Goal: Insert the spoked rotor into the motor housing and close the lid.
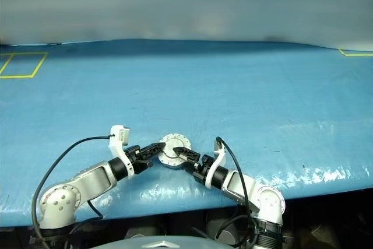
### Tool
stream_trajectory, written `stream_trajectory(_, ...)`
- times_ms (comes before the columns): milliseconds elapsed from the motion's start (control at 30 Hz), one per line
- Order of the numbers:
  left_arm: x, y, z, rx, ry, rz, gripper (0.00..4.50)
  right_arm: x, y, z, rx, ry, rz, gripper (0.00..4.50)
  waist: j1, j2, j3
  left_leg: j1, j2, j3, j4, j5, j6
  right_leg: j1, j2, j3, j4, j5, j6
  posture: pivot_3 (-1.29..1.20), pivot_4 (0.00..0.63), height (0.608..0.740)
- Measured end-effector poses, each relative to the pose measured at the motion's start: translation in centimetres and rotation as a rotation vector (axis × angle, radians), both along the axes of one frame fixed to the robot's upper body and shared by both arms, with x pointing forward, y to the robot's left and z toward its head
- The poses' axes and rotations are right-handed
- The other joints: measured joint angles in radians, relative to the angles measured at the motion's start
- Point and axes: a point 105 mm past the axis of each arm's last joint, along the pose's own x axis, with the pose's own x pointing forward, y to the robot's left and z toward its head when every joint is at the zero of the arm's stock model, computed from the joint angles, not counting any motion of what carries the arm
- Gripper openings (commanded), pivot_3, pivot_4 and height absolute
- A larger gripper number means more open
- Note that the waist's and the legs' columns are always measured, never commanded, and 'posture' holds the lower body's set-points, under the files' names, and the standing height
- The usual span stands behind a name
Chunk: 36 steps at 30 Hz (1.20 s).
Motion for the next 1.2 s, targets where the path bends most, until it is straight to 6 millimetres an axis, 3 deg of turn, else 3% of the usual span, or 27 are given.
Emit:
stream_trajectory(133, 0.2, 0.3, 0.0, 0.010, -0.004, 0.013, 0.16, 0.0, 0.4, -0.4, 0.018, 0.030, -0.019, 2.12, -0.007, 0.000, 0.000, 0.000, 0.000, 0.000, 0.000, 0.000, 0.000, 0.000, 0.000, 0.000, 0.000, 0.000, 0.000, 0.00, 0.150, 0.740)
stream_trajectory(500, 0.3, 0.5, 0.0, 0.015, -0.005, 0.026, 0.16, -0.3, 0.7, -0.4, 0.043, 0.043, -0.046, 2.11, -0.015, 0.000, 0.000, -0.001, 0.001, 0.000, 0.000, 0.000, 0.000, -0.001, 0.000, 0.000, 0.000, 0.000, 0.000, 0.00, 0.150, 0.740)
stream_trajectory(933, 0.2, 0.1, 0.0, 0.004, -0.005, 0.010, 0.16, 0.3, -0.8, 0.0, 0.027, 0.018, -0.122, 2.09, -0.013, 0.000, 0.000, -0.001, 0.000, 0.000, 0.000, 0.000, 0.000, -0.001, -0.001, 0.000, 0.000, 0.000, 0.000, 0.00, 0.150, 0.740)
stream_trajectory(1067, 0.2, 0.1, 0.1, 0.004, -0.006, 0.013, 0.16, 0.8, -1.4, 0.4, 0.037, 0.002, -0.159, 1.25, -0.012, 0.000, 0.000, -0.002, 0.000, 0.000, 0.000, 0.000, 0.000, -0.001, -0.001, 0.000, 0.000, 0.000, 0.000, 0.00, 0.150, 0.740)
stream_trajectory(1200, 0.2, 0.0, 0.1, 0.000, -0.007, 0.012, 0.16, 0.8, -1.5, 0.4, 0.033, -0.002, -0.157, 1.25, -0.009, 0.000, 0.000, -0.001, 0.000, 0.000, 0.000, 0.000, 0.001, -0.001, -0.001, 0.000, 0.000, 0.000, 0.000, 0.00, 0.150, 0.740)
